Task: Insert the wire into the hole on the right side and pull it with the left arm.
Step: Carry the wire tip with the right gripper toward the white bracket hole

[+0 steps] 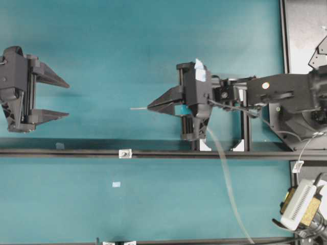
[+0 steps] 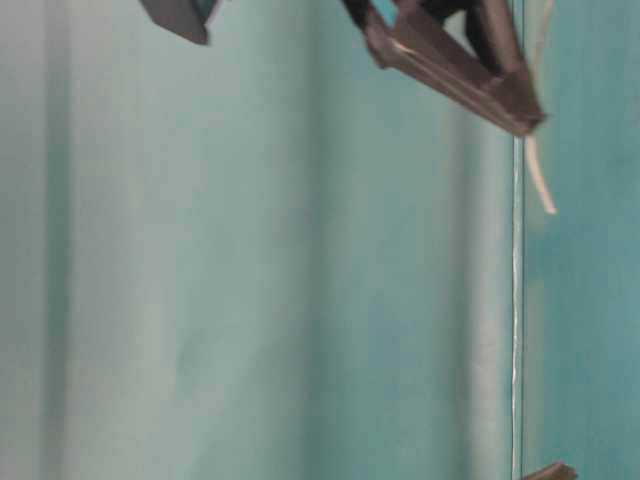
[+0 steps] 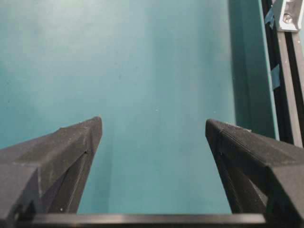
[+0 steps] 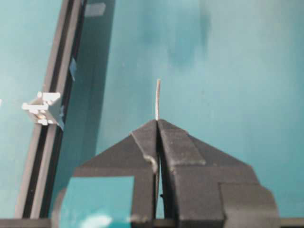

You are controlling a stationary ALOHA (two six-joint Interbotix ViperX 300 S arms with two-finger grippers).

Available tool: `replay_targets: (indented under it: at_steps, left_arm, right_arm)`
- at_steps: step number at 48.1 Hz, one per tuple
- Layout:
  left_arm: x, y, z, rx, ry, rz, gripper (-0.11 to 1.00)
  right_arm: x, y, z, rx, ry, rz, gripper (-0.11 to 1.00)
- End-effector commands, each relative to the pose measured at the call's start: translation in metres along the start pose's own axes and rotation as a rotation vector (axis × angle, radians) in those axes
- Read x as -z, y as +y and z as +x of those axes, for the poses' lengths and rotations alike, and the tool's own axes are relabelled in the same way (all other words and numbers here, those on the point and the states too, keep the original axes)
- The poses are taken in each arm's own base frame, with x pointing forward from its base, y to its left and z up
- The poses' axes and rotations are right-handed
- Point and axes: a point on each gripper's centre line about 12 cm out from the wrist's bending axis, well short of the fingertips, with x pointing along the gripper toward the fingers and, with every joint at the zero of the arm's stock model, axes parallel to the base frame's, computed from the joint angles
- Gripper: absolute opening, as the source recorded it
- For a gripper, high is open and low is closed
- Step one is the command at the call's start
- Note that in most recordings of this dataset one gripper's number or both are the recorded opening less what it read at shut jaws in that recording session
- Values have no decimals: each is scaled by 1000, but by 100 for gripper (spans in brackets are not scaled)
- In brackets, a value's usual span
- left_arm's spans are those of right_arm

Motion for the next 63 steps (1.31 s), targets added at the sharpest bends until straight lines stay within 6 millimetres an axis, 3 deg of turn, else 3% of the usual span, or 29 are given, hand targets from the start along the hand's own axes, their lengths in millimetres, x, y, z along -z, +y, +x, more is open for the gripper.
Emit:
replay_targets:
  at_steps: [1, 21, 49, 63]
  left_arm:
    - [-11, -1, 1, 3, -38, -1, 75]
    - [-22, -13, 4, 42, -170, 13, 75]
    - [-8, -38, 33, 129, -281, -56, 75]
    - [-11, -59, 37, 192, -312, -54, 75]
  right_arm:
    - [-16, 2, -9, -7, -52, -6, 2]
    - [0, 6, -11, -33, -85, 20, 2]
    - [17, 17, -16, -71, -119, 42, 2]
    - [28, 32, -9, -110, -157, 61, 2]
